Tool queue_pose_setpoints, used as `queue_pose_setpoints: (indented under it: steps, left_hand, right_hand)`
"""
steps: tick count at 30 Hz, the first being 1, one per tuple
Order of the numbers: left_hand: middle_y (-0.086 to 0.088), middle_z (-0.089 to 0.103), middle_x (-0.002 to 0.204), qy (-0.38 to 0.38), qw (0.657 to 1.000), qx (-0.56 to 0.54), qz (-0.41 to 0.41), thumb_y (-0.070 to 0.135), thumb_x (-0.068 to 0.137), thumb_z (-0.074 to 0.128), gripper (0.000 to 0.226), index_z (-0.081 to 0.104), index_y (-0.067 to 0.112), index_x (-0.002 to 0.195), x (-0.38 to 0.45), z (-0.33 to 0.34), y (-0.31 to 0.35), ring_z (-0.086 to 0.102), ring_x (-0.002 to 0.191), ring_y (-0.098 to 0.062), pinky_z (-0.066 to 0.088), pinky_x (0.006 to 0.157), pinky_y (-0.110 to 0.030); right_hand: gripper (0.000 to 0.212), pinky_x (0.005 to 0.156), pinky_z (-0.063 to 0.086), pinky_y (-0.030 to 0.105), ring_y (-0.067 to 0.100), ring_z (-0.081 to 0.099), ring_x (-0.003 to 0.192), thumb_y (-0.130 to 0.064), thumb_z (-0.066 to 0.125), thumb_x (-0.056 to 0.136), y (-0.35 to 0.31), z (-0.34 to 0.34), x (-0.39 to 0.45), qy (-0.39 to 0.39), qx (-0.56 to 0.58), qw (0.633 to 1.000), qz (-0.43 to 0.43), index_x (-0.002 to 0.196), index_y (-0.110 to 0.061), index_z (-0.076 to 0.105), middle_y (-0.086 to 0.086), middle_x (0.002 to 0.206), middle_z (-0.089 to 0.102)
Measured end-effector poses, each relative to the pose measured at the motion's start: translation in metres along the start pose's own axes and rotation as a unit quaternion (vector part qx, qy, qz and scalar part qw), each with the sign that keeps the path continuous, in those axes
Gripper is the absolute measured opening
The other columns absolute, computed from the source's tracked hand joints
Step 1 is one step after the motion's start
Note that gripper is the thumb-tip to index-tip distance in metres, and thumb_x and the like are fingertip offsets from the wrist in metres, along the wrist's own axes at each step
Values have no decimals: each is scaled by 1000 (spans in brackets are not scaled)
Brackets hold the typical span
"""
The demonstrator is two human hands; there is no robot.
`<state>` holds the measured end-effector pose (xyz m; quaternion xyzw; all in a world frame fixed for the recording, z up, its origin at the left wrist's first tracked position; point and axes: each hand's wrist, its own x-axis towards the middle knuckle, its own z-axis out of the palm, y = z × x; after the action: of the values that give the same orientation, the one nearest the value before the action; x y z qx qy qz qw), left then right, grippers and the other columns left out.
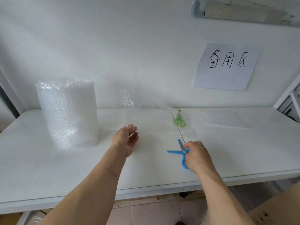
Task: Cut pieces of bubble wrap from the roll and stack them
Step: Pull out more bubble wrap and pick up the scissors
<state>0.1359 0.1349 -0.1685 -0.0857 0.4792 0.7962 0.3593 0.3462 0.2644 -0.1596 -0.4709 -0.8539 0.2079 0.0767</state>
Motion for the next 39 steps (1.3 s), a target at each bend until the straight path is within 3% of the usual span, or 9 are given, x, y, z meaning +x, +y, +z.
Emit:
queue_pose_setpoints:
  steps: [5, 10, 14, 18, 22, 26, 34, 39]
  left_hand:
    - [-9, 66, 82, -16, 1000, 2, -6, 6, 86, 66, 3, 64, 7, 87, 3, -3, 2, 62, 72, -20, 54, 67, -27]
    - [-9, 64, 79, -21, 1000, 5, -6, 12, 87, 68, 7, 65, 7, 83, 4, -4, 2, 62, 73, -21, 55, 71, -28]
    - [-8, 63, 78, -23, 1000, 15, -11, 12, 87, 67, 7, 65, 7, 83, 5, -7, 5, 62, 73, -21, 55, 70, -28]
    - [-6, 62, 77, -27, 999, 23, -11, 13, 88, 66, 6, 65, 10, 84, 5, -10, 8, 62, 71, -20, 55, 72, -29]
    - [-5, 63, 79, -27, 999, 28, -10, 16, 88, 66, 3, 65, 13, 88, 4, -11, 9, 62, 73, -20, 55, 76, -29]
    - [-5, 64, 81, -31, 999, 26, -7, 17, 87, 67, 10, 65, 13, 97, 5, -12, 9, 62, 75, -20, 54, 73, -29]
    - [-8, 64, 87, -24, 1000, 14, -2, 16, 89, 65, 22, 65, 11, 111, 8, -14, 9, 63, 75, -22, 54, 67, -29]
    - [-10, 65, 88, -17, 1000, 11, -7, 14, 90, 62, 19, 65, 10, 109, 8, -13, 9, 63, 72, -22, 54, 66, -29]
  right_hand:
    - [36, 90, 46, 30, 26, 57, 108, -8, 53, 91, -1, 0, 0, -31, -24, 999, 17, 126, -16, 56, 5, 133, 43]
    - [30, 81, 47, 28, 27, 58, 95, -16, 57, 92, -22, 13, -8, -56, -13, 998, -21, 122, -20, 58, 7, 124, 42]
    - [26, 83, 48, 30, 25, 58, 100, -26, 56, 96, -38, 19, -12, -47, -16, 997, -60, 120, -19, 62, 7, 122, 51]
    - [37, 83, 48, 31, 24, 59, 99, -41, 57, 93, -50, 21, -18, -86, -8, 995, -56, 119, -16, 58, 5, 121, 44]
    - [34, 84, 51, 33, 24, 60, 98, -30, 62, 90, -58, 17, -20, -127, -30, 989, -69, 119, -14, 58, 5, 123, 41]
    - [35, 91, 49, 31, 22, 56, 109, -16, 59, 92, -57, 12, -18, -157, -59, 981, -93, 127, -18, 57, 2, 131, 43]
    - [54, 94, 51, 32, 21, 54, 113, -15, 66, 85, -58, 7, -17, -248, -81, 956, -132, 136, -19, 48, -5, 140, 32]
    - [58, 99, 46, 30, 17, 53, 114, -10, 67, 85, -51, 11, -13, -241, -63, 954, -169, 139, -17, 47, -7, 144, 30]
